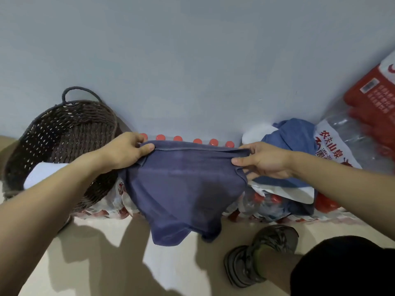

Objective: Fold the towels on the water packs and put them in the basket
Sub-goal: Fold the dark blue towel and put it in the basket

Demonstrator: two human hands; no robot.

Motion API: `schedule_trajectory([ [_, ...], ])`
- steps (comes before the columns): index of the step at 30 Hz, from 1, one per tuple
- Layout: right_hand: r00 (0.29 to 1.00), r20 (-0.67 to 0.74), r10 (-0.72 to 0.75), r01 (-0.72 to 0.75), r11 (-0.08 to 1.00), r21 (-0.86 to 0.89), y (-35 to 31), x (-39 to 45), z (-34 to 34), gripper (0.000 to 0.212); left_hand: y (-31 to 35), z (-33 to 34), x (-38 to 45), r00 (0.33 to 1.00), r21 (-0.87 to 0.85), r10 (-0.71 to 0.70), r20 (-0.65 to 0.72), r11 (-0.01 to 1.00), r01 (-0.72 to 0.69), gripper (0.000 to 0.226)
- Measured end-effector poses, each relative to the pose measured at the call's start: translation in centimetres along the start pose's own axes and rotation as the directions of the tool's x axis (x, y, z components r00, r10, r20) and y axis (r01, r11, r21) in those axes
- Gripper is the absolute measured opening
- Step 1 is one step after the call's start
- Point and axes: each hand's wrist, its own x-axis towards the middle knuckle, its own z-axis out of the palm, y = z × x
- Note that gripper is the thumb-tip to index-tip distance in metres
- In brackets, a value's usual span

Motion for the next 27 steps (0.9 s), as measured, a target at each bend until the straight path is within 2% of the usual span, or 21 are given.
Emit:
schedule_trajectory([
  [4, 0.992, -0.073, 0.103, -0.095, 0.99, 0.102, 2.0, 2.8, -0.2, 0.02, -0.2, 1.1, 3.2, 1.0, 0.141, 0.021, -0.017, 0.99, -0.018, 0.027],
  [8, 0.963, -0.195, 0.188, -0.182, 0.982, 0.05, 3.1, 5.8, -0.7, 0.005, -0.9, 1.5, 5.9, 0.994, 0.212, -0.011, 0.107, 0.977, -0.012, 0.04],
  [10, 0.951, -0.208, 0.23, -0.228, 0.973, 0.033, 3.0, 7.1, -1.2, 0.01, -1.5, 1.4, 7.2, 0.99, 0.255, -0.024, 0.137, 0.967, -0.012, 0.038],
  [13, 0.943, -0.24, 0.23, -0.221, 0.973, 0.06, 2.5, 8.9, -1.9, 0.013, -2.4, 1.6, 8.9, 0.998, 0.274, -0.035, 0.053, 0.962, 0.019, 0.021],
  [16, 0.915, -0.358, 0.183, -0.17, 0.983, 0.067, 2.6, 10.4, -1.2, 0.008, -3.0, 1.9, 10.1, 0.999, 0.21, -0.05, -0.022, 0.976, 0.054, 0.011],
  [19, 0.811, -0.577, 0.099, -0.055, 0.994, 0.093, 4.4, 12.2, 0.3, 0.031, -3.6, 2.6, 10.8, 0.991, 0.189, -0.034, -0.127, 0.98, 0.057, 0.008],
  [22, 0.673, -0.732, -0.104, 0.01, 0.991, -0.132, 6.1, 13.2, 1.1, 0.048, -4.3, 3.2, 11.3, 0.975, 0.239, -0.035, -0.22, 0.967, 0.089, 0.014],
  [25, 0.568, -0.793, -0.22, 0.015, 0.966, -0.257, 6.5, 13.4, 0.9, 0.047, -4.8, 3.6, 11.3, 0.979, 0.256, -0.067, -0.193, 0.96, 0.116, 0.035],
  [27, 0.529, -0.81, -0.254, -0.016, 0.951, -0.309, 6.4, 13.5, 0.6, 0.039, -5.2, 3.9, 11.5, 0.977, 0.278, -0.062, -0.204, 0.953, 0.119, 0.038],
])
